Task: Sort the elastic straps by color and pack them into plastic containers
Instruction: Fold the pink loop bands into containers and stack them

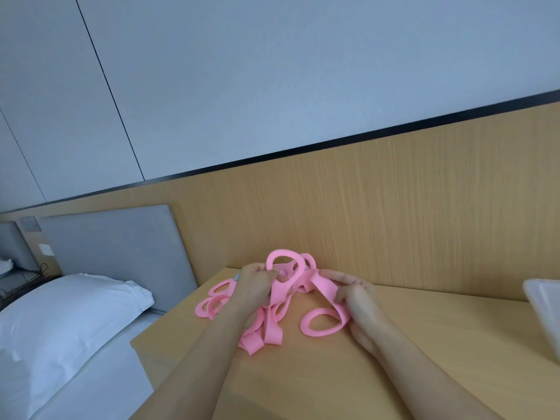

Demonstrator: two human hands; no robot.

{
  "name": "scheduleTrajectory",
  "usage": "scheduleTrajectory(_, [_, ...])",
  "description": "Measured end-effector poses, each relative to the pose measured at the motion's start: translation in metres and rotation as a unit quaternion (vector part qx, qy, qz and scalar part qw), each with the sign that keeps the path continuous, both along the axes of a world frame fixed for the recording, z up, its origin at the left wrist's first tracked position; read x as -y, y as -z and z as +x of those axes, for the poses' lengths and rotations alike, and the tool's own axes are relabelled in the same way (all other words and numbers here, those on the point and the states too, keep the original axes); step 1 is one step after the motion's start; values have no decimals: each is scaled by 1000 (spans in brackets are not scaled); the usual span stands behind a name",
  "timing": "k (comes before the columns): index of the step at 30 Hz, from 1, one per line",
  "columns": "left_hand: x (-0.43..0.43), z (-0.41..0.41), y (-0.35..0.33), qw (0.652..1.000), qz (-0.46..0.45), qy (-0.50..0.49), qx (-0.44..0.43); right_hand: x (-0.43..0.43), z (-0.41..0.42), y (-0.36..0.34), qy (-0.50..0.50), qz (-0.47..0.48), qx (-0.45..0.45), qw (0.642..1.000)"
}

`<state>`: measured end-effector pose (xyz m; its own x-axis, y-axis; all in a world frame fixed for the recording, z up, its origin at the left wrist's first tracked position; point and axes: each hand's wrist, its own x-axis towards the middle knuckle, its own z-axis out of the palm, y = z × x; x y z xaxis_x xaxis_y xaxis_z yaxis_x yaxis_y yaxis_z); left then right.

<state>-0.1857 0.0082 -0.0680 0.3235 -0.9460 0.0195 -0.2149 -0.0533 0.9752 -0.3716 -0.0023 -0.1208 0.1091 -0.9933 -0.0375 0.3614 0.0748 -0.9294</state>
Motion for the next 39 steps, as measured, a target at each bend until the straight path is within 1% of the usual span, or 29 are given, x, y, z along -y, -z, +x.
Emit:
scheduleTrajectory(2, [-2, 1, 5, 1000, -3, 7, -26, 1, -1, -1, 11, 7, 19, 1000])
scheduleTrajectory(5, [-5, 3, 8, 998, -9, 10, -56, 2, -3, -1, 32, 15, 17, 999])
scheduleTrajectory(8, [-6, 2, 8, 998, -16, 22, -57, 4, -3, -2, 30, 29, 67, 997])
scheduleTrajectory(10, [-10, -3, 8, 999, -22, 41, -27, 6, -6, -3, -1, 50, 132, 990])
scheduleTrajectory(12, [-16, -11, 10, 997, -29, 65, 10, 4, -11, -6, -79, 56, 191, 977])
scheduleTrajectory(14, [-20, -18, 12, 993, -37, 94, 53, 0, -13, -9, -139, 53, 220, 964])
scheduleTrajectory(16, [-23, -24, 14, 988, -47, 121, 85, 0, -12, -10, -132, 69, 249, 957])
scheduleTrajectory(19, [-30, -30, 15, 981, -53, 173, 64, 5, -12, -9, -72, 100, 287, 950])
scheduleTrajectory(21, [-34, -30, 19, 970, -50, 229, 63, 8, -12, -8, -58, 104, 299, 947])
scheduleTrajectory(23, [-35, -30, 25, 956, -45, 263, 122, 9, -12, -7, -46, 105, 306, 945])
scheduleTrajectory(25, [-33, -30, 33, 950, -41, 256, 173, 8, -11, -7, -30, 96, 304, 947])
scheduleTrajectory(27, [-31, -28, 35, 959, -56, 219, 172, 7, -8, -8, 6, 72, 252, 965])
scheduleTrajectory(29, [-28, -21, 31, 974, -69, 172, 132, 8, -5, -6, 50, 35, 161, 985])
scheduleTrajectory(30, [-26, -17, 27, 981, -69, 148, 109, 9, -4, -4, 72, 11, 100, 992])
scheduleTrajectory(31, [-24, -12, 24, 986, -65, 127, 90, 9, -2, -1, 101, -30, 13, 994])
scheduleTrajectory(32, [-22, -9, 21, 989, -59, 111, 75, 7, -2, 1, 123, -90, -83, 985])
scheduleTrajectory(33, [-20, -6, 18, 992, -54, 101, 60, 3, -1, 3, 125, -156, -170, 965])
scheduleTrajectory(35, [-18, -4, 12, 995, -49, 84, 28, -4, 2, 9, 70, -269, -302, 912])
scheduleTrajectory(37, [-16, -2, 7, 996, -48, 77, 3, -10, 4, 9, 27, -340, -393, 854])
scheduleTrajectory(39, [-16, 1, 4, 996, -43, 76, -24, -12, 5, 8, 31, -394, -421, 816])
